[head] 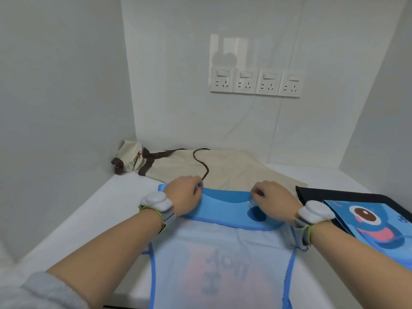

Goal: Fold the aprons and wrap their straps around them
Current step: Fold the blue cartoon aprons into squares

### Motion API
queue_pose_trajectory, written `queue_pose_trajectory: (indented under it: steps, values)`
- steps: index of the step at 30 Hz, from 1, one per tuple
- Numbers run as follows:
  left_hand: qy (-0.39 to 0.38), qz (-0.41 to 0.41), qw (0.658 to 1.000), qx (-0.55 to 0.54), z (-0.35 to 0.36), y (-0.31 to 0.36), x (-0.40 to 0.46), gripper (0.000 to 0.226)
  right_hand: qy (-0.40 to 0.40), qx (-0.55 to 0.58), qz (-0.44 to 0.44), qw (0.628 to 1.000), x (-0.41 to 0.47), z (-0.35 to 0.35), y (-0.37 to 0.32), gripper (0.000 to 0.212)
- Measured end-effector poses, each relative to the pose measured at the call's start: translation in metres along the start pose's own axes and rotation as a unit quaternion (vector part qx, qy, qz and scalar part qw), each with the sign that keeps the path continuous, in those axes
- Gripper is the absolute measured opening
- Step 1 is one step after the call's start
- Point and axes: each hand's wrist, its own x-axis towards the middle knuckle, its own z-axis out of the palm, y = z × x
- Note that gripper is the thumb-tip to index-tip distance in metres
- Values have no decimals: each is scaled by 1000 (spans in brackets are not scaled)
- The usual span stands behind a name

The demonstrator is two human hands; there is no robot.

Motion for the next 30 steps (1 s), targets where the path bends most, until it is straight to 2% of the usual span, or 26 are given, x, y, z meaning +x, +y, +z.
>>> queue_pose_trajectory:
  steps: [2,6,10,12,15,18,20,26,28,30]
  values:
    - [6,-24,999,39,0,-4,19,28,-2,-14,20,1000,16,5,4,23]
    - [-62,-94,989,100,6,-26,40,35,-40,-57,40,997,32,17,9,34]
    - [-77,-91,987,107,12,-41,40,42,-49,-77,68,993,39,29,14,34]
    - [-74,-79,986,127,15,-44,37,34,-49,-84,79,992,41,34,12,34]
    - [-85,-54,992,80,19,-44,30,26,-42,-89,69,993,40,39,10,32]
    - [-46,-41,997,52,20,-43,20,26,-4,-140,25,990,34,42,13,29]
    - [-64,-40,996,46,20,-42,11,30,27,-147,9,989,32,42,16,25]
    - [-96,-39,991,87,15,-38,2,36,99,-101,-6,990,28,28,19,26]
    - [-104,-42,993,32,12,-35,2,33,106,-102,-13,989,24,22,19,26]
    - [-112,-47,990,-74,9,-36,2,30,104,-103,-18,989,23,15,22,26]
